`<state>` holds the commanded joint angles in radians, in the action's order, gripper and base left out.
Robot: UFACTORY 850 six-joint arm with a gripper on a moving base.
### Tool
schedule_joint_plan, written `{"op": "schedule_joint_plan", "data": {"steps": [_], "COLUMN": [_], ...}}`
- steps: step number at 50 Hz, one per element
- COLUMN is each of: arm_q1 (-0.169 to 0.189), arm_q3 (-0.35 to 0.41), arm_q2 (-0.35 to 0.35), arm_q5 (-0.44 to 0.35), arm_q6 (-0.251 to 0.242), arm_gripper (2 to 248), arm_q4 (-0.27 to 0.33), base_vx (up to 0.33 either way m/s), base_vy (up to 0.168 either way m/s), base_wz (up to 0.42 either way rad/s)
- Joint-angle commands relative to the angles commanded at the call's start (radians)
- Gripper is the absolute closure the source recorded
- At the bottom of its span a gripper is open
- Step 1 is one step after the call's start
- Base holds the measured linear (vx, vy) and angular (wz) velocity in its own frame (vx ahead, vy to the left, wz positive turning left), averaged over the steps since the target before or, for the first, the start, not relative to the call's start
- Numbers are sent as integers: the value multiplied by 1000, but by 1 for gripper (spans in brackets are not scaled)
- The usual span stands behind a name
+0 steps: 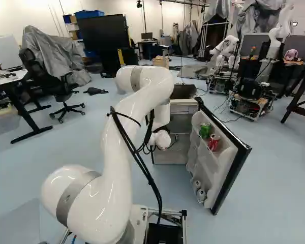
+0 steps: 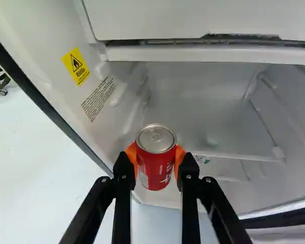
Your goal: Grab a drink from the fridge
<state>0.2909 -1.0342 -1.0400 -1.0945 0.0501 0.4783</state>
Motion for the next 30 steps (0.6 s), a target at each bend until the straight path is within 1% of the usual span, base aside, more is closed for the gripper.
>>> {"op": "schedule_joint_plan", "data": {"steps": [30], "arm_q1": [26], "arm_q3": [219], "arm_q2": [185], "arm_q5": [0], "arm_q6": [0], "arm_gripper": [157], "arm_q4": [0], "base_vx": [0], "base_vy": [0], "base_wz": [0]}}
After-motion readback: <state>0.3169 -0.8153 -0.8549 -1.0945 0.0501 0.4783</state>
